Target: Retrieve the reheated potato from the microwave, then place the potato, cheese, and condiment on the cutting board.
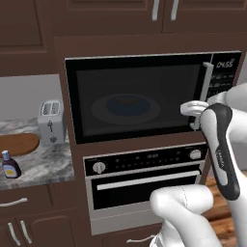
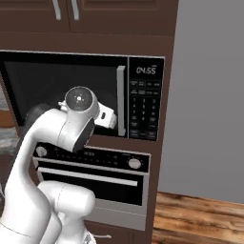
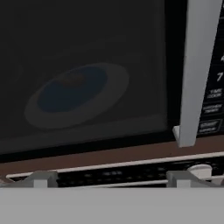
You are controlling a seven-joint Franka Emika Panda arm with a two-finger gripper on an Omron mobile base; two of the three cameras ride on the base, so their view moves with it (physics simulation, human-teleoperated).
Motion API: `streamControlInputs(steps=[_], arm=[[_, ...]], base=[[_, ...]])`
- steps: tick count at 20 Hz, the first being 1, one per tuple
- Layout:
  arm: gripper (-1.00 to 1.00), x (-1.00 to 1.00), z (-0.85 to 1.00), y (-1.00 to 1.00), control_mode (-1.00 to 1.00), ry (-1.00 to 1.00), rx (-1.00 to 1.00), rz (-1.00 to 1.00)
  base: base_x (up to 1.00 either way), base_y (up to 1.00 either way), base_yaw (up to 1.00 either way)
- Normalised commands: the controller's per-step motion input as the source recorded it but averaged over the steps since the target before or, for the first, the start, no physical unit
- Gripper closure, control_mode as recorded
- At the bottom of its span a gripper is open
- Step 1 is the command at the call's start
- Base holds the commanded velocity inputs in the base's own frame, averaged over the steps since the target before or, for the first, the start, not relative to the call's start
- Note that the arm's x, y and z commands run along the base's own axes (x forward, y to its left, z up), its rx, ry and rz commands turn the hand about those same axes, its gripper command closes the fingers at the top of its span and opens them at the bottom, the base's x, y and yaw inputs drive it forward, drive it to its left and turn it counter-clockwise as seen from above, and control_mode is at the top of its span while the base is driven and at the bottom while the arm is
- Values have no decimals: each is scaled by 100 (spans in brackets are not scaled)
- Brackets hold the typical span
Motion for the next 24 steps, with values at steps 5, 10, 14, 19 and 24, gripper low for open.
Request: streamControlInputs(steps=[5, 10, 14, 19, 24], arm=[[-100, -15, 29, -48, -100, 2, 0, 0], [-100, 1, 17, -42, -100, 13, 0, 0], [-100, 21, 0, -32, -100, 3, -1, 0], [-100, 37, -5, -16, -100, 0, 0, 0], [-100, 43, -7, -11, -100, 0, 0, 1]], base=[[0, 0, 0], [0, 0, 0], [0, 0, 0], [0, 0, 0], [0, 0, 0]])
